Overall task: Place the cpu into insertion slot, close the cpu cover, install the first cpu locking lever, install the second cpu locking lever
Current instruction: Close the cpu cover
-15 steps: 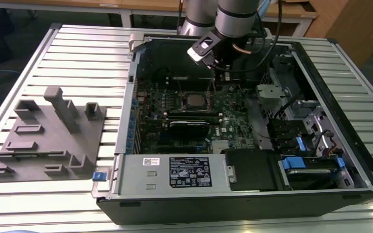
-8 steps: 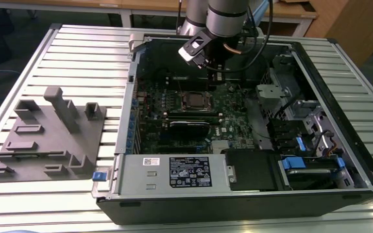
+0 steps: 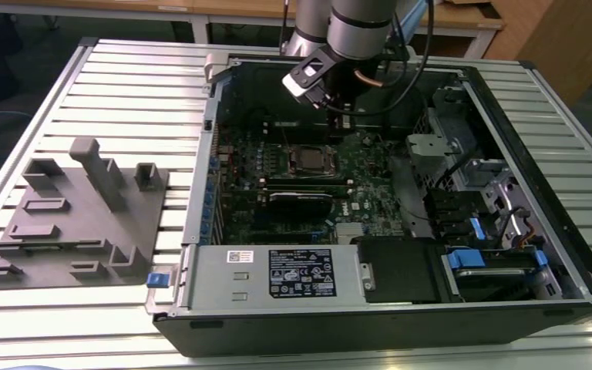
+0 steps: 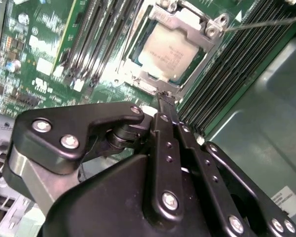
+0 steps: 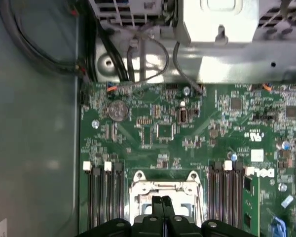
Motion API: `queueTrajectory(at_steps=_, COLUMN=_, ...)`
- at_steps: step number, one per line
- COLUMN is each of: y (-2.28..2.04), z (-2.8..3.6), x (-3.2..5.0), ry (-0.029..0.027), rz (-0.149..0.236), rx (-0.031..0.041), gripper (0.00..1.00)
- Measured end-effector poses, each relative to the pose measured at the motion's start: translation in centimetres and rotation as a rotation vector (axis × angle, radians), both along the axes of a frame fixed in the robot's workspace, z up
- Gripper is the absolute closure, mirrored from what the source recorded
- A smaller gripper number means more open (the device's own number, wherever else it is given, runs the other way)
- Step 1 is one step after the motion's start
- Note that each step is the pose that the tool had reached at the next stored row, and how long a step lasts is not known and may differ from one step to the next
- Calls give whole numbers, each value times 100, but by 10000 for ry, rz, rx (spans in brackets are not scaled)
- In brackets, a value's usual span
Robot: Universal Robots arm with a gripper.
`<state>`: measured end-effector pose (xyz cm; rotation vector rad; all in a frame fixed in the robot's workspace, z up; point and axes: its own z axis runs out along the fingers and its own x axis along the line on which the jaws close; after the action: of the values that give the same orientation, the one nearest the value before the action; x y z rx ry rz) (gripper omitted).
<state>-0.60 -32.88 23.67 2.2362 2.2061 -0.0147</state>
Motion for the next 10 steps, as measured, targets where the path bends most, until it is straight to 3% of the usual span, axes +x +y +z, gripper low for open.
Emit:
queueTrajectory(at_steps=1, y=0, z=-1, x=0, ry=40, rz=0, rx=-1, gripper=89)
queueTrajectory(at_steps=7, y=0, z=-3, x=-4, ry=51, rz=0, rx=-2, gripper=89)
queueTrajectory(at_steps=10, y=0, z=-15, x=-67, ry=52, rz=1, rx=-1, gripper=89)
